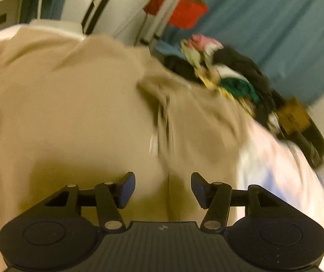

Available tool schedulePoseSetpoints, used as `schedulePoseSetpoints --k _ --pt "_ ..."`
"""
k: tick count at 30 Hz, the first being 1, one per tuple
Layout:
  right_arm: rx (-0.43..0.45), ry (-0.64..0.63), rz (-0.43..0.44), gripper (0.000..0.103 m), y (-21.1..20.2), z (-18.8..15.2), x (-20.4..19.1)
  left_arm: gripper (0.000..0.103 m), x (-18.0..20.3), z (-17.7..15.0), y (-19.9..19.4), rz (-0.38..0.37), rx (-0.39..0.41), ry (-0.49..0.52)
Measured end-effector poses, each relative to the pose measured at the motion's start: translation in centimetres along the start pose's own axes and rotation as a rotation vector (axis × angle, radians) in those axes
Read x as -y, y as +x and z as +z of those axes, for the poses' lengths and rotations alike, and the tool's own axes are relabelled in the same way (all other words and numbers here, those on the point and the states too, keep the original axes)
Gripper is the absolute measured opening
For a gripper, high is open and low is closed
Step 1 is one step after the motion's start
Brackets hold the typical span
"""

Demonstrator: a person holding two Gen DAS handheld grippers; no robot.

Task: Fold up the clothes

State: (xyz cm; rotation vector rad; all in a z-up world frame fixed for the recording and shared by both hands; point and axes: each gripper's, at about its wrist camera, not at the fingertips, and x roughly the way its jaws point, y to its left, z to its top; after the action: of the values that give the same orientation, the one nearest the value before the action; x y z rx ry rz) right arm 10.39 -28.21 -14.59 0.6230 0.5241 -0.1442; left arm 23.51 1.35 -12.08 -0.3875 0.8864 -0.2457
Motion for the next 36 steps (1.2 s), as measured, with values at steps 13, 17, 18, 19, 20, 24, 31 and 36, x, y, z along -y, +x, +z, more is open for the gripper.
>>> schedulePoseSetpoints --k 13,17,18,19,20,24,31,36 --pt "-0.010 -0.061 0.016 0.087 -6.6 -1.3 -2.0 0.035 -2.6 -17.6 -11.8 -0.153 -0.179 0.115" --pt "-0.016 -0.123 0.029 0.087 -9.2 -2.6 -3.4 0.002 -2.3 -18.5 -13.4 -0.194 -0.175 0.126" --pt "-0.016 -0.141 0.030 0.087 -9.8 -2.9 -3.8 0.002 -2.3 -18.8 -13.8 -0.204 -0.175 0.128" --pt "-0.011 -0.158 0.030 0.087 -10.2 -3.0 -4.1 0.002 -2.2 -19.0 -14.2 -0.214 -0.174 0.131" --pt "-0.006 -0.175 0.031 0.087 -10.7 -3.2 -4.5 0.002 -2.4 -19.3 -14.7 -0.225 -0.173 0.117" --pt "0.028 -0.236 0.029 0.087 -11.4 -3.4 -5.4 0.002 -4.2 -20.9 -14.6 -0.184 -0.223 0.023" --pt "-0.002 -0.266 0.010 0.087 -10.5 -3.8 -5.7 0.005 -4.0 -21.6 -13.6 -0.123 -0.245 0.044" --pt "0.007 -0.260 0.027 0.087 -10.9 -3.9 -5.7 0.049 -1.9 -20.2 -15.4 -0.102 -0.180 0.184"
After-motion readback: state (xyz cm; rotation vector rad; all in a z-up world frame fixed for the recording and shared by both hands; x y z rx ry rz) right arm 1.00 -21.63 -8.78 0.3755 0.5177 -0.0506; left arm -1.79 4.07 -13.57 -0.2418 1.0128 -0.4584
